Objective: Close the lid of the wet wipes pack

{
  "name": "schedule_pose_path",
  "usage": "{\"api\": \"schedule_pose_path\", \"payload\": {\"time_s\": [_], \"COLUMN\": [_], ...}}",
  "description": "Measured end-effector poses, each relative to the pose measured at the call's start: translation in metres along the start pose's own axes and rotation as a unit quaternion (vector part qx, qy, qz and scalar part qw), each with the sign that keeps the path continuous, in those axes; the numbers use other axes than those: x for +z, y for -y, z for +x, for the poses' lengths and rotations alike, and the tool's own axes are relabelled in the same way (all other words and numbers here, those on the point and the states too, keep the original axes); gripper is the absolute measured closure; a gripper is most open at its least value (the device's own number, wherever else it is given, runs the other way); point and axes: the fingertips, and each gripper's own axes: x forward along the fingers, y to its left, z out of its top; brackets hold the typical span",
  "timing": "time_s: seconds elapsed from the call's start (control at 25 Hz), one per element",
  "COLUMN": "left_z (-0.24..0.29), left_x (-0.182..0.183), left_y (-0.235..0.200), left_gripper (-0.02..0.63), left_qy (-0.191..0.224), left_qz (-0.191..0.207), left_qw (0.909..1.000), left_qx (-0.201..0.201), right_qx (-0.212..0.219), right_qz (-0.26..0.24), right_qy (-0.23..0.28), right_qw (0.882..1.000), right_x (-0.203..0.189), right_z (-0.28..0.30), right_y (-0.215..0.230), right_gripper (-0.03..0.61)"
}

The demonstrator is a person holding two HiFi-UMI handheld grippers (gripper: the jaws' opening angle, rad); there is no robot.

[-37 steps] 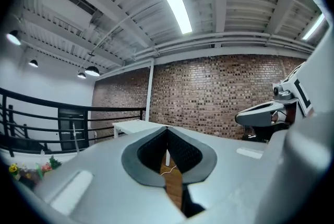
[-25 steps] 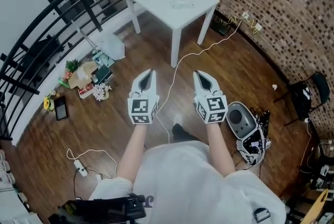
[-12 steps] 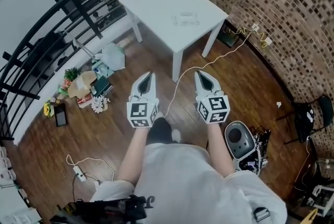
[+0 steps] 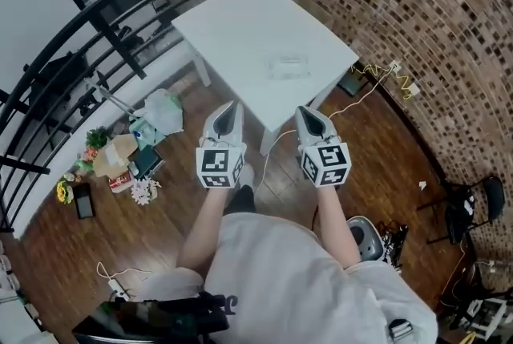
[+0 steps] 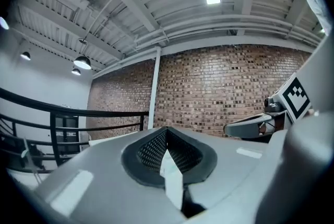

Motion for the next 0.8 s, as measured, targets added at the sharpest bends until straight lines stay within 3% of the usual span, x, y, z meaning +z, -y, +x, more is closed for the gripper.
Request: {"api": "schedule_pose_path", "payload": {"time_s": [0.24, 0.4, 0.56, 0.8], "left_z": [0.102, 0.144, 0.174, 0.228], "left_x": [0.045, 0.036, 0.011, 0.002], "left_y": [-0.055, -0.076, -0.073, -0.073], "left_gripper": [0.598, 0.598, 0.598, 0.598], "left_qy": [0.028, 0.014, -0.014, -0.027], "left_qz": [0.016, 0.006, -0.003, -0.003], "left_qw": [0.9989, 0.9990, 0.9983, 0.9981], "left_qx": [-0.036, -0.042, -0.056, -0.055], "right_qx": [-0.012, -0.027, -0.027, -0.020], "right_qz": [-0.021, -0.011, -0.004, -0.012], "right_qy": [0.050, 0.031, 0.006, -0.001], "right_qw": [0.998, 0.999, 1.000, 1.000], "right_x": [0.076, 0.069, 0.050, 0.053], "right_z": [0.102, 0.141, 0.161, 0.195], "right_y": [0.026, 0.042, 0.061, 0.100], "right_gripper": [0.588, 0.588, 0.588, 0.588]}}
